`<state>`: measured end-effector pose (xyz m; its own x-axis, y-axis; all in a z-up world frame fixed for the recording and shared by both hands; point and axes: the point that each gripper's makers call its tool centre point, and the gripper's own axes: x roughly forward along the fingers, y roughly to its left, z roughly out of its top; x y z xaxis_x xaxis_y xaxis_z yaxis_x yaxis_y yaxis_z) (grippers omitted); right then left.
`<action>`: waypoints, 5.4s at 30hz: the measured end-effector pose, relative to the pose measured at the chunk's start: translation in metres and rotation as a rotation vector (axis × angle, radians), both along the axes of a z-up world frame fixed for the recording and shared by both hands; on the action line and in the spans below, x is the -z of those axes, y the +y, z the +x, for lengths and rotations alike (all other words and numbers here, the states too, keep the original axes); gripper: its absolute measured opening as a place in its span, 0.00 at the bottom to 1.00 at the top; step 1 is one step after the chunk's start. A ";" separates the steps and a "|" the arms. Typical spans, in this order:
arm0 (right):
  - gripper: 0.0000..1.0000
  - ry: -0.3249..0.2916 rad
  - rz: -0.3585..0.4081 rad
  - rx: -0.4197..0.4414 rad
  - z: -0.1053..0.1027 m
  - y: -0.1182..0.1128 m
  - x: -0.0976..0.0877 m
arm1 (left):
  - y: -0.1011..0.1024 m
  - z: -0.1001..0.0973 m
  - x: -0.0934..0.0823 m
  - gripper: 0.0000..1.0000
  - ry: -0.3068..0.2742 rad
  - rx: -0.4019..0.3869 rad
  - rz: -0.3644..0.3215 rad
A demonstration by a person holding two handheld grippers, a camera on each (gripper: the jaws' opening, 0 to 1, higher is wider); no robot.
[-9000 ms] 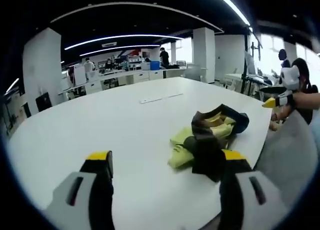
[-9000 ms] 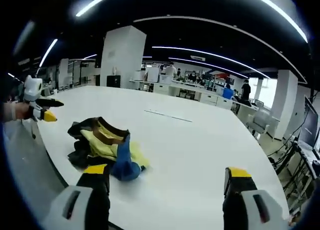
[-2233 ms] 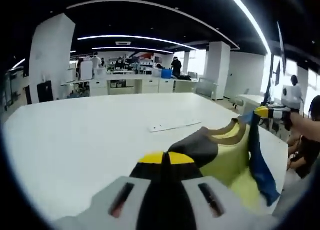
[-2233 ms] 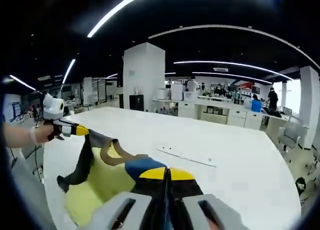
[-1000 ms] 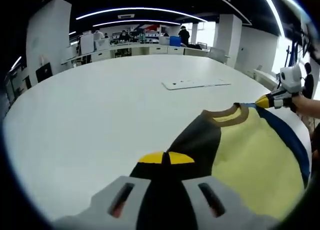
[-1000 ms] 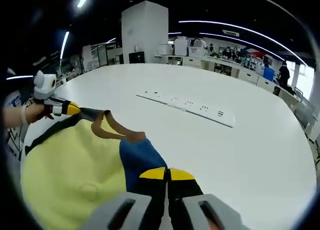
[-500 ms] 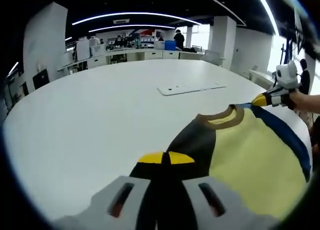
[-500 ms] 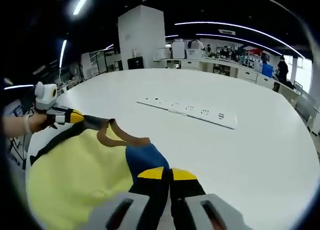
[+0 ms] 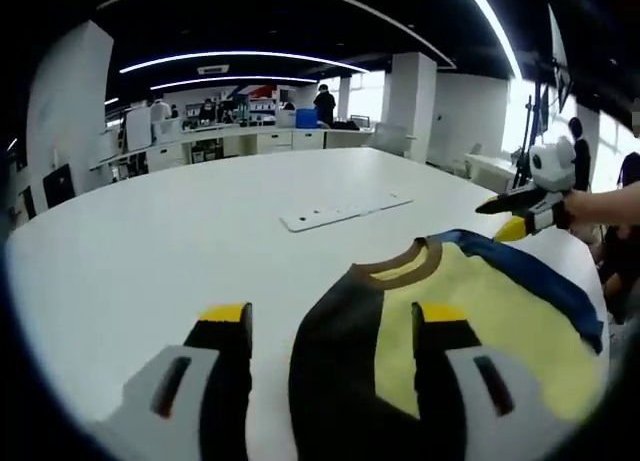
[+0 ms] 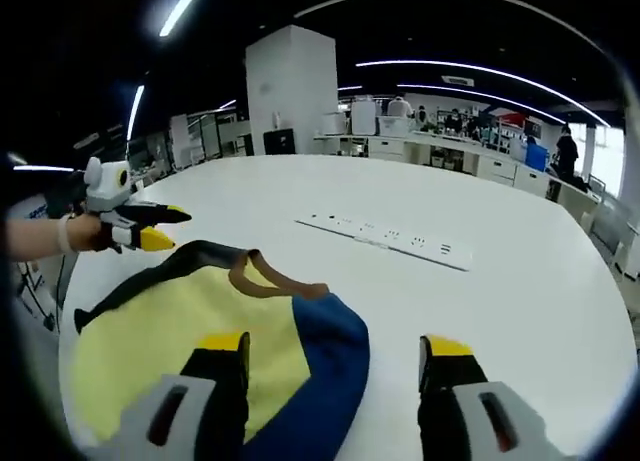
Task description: Fold the garment on the visible template until the final outline fits inside the template.
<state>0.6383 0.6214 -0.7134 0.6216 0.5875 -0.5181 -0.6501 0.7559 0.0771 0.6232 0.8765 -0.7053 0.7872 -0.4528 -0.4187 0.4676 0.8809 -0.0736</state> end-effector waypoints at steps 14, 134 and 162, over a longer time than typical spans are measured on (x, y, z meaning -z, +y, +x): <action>0.93 -0.008 -0.027 0.034 -0.027 -0.013 -0.013 | -0.011 -0.029 -0.021 0.99 0.009 0.089 0.012; 0.00 0.251 -0.406 0.152 -0.220 -0.223 -0.007 | 0.045 -0.216 -0.052 0.87 0.010 -0.003 -0.017; 0.00 0.337 -0.600 0.292 -0.063 -0.341 0.018 | 0.044 -0.191 -0.048 0.86 0.069 -0.051 0.020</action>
<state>0.5757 0.2801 -0.7318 0.4596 -0.0211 -0.8879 -0.4303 0.8693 -0.2433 0.4317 0.9206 -0.6576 0.7780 -0.4042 -0.4810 0.4169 0.9049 -0.0860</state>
